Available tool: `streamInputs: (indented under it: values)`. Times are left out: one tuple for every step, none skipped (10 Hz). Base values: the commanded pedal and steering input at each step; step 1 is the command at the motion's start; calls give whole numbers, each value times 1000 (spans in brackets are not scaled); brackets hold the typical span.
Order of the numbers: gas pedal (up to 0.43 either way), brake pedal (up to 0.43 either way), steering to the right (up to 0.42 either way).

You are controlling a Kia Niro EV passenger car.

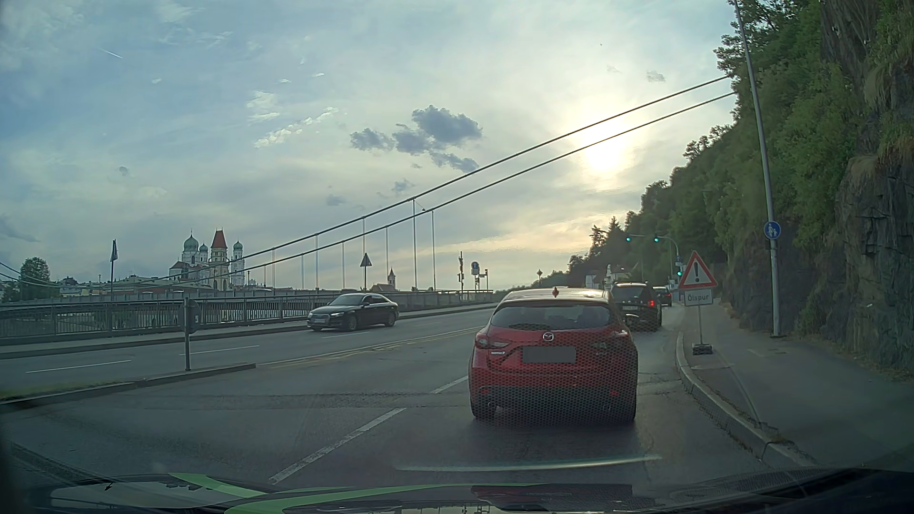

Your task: Follow the waypoints while adhering to traffic rules and regulations

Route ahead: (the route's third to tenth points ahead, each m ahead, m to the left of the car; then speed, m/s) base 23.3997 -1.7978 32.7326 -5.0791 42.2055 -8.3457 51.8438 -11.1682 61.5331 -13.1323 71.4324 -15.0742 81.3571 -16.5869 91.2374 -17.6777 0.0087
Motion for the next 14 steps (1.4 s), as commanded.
streamInputs:
  values:
    - [138, 0, 108]
    - [220, 0, 109]
    - [228, 0, 108]
    - [228, 0, 109]
    - [280, 0, 109]
    - [350, 0, 109]
    - [358, 0, 108]
    - [358, 0, 105]
    - [358, 0, 102]
    - [358, 0, 99]
    - [358, 0, 96]
    - [358, 0, 91]
    - [358, 0, 85]
    - [358, 0, 83]
